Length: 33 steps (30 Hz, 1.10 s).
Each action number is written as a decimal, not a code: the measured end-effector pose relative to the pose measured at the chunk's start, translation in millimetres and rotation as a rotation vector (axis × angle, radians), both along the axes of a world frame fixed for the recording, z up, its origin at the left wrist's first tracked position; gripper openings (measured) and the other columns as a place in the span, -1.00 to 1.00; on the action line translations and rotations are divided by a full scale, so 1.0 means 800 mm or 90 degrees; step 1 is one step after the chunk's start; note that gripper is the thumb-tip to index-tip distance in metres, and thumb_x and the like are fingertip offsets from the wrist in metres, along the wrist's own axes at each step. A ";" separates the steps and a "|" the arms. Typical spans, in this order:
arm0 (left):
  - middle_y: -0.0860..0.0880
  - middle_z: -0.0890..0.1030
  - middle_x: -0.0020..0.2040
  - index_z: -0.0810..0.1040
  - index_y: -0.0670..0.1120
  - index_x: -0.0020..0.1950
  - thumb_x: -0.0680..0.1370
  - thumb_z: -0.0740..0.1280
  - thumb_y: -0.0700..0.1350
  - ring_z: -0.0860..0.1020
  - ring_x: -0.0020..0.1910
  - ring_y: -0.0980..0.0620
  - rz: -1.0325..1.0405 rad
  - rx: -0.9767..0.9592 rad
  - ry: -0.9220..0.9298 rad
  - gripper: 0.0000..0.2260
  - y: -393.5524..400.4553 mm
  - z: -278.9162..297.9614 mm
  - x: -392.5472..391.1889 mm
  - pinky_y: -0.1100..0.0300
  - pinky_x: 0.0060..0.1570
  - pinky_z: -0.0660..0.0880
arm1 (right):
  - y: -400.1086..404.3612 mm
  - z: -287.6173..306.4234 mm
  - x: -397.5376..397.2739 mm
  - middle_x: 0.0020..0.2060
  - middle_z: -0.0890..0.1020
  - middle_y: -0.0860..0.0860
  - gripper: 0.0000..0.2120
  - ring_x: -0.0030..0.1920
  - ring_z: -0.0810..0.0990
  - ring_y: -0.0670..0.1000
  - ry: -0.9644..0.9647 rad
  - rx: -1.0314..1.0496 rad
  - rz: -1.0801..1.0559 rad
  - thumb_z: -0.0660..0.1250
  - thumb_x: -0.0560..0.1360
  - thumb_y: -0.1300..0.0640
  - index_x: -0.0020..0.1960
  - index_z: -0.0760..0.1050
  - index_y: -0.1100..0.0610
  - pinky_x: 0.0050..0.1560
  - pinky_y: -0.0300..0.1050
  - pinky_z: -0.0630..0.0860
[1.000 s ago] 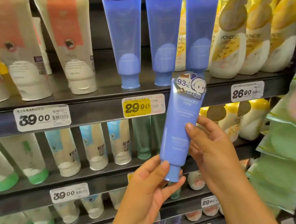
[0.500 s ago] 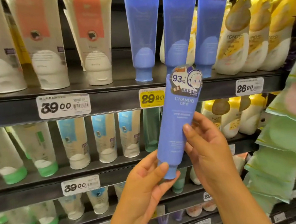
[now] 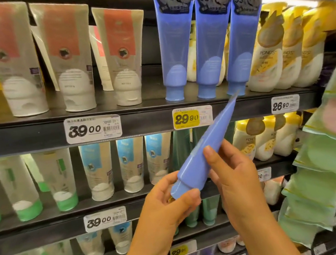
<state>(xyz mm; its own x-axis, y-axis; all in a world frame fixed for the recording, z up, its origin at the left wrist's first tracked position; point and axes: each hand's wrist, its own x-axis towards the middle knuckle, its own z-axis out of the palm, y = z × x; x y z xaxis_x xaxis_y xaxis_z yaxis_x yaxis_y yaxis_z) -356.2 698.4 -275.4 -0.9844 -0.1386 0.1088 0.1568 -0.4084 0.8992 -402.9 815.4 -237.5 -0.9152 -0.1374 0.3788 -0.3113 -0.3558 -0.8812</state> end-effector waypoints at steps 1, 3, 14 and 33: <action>-0.10 0.69 -0.01 0.68 -0.04 -0.02 0.26 0.57 -0.14 0.66 -0.09 0.00 -0.032 0.058 -0.004 -0.69 0.001 0.002 0.001 0.22 -0.14 0.58 | 0.000 0.000 0.001 -0.03 0.68 -0.04 -0.51 0.00 0.64 -0.06 -0.006 -0.016 0.008 0.34 0.32 -0.04 0.20 0.52 0.13 0.02 -0.14 0.59; -0.16 0.68 0.01 0.68 -0.18 -0.05 0.29 0.44 -0.12 0.66 -0.09 -0.01 -0.077 0.171 -0.020 -0.73 0.003 0.005 0.002 0.18 -0.17 0.59 | -0.001 -0.001 0.003 -0.02 0.68 -0.01 -0.51 0.01 0.63 -0.04 -0.022 -0.065 0.027 0.29 0.36 0.01 0.25 0.48 0.18 -0.02 -0.16 0.58; -0.19 0.68 -0.04 0.57 -0.24 0.06 0.26 0.44 -0.23 0.67 -0.12 -0.05 -0.095 0.196 -0.065 -0.63 0.003 -0.009 0.001 0.14 -0.22 0.60 | -0.003 -0.016 0.005 -0.08 0.70 -0.06 -0.71 -0.01 0.66 -0.04 -0.056 -0.056 -0.031 0.24 0.41 0.00 0.09 0.54 0.03 -0.03 -0.12 0.60; -0.27 0.63 0.09 0.57 -0.32 0.12 0.33 0.47 -0.17 0.64 0.00 -0.14 -0.175 0.294 -0.094 -0.59 0.011 -0.030 0.001 0.02 -0.10 0.61 | 0.008 -0.017 0.022 -0.12 0.70 -0.01 -0.70 -0.11 0.66 -0.08 -0.078 -0.145 -0.006 0.23 0.41 0.14 0.11 0.50 0.16 -0.08 -0.17 0.62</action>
<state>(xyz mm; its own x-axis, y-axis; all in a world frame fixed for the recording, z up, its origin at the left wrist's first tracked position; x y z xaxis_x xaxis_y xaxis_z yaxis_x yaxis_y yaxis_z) -355.5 707.0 -299.3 -0.9913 0.1244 -0.0437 -0.1244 -0.7735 0.6214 -385.5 821.9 -251.3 -0.9570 -0.0524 0.2854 -0.2116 -0.5470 -0.8099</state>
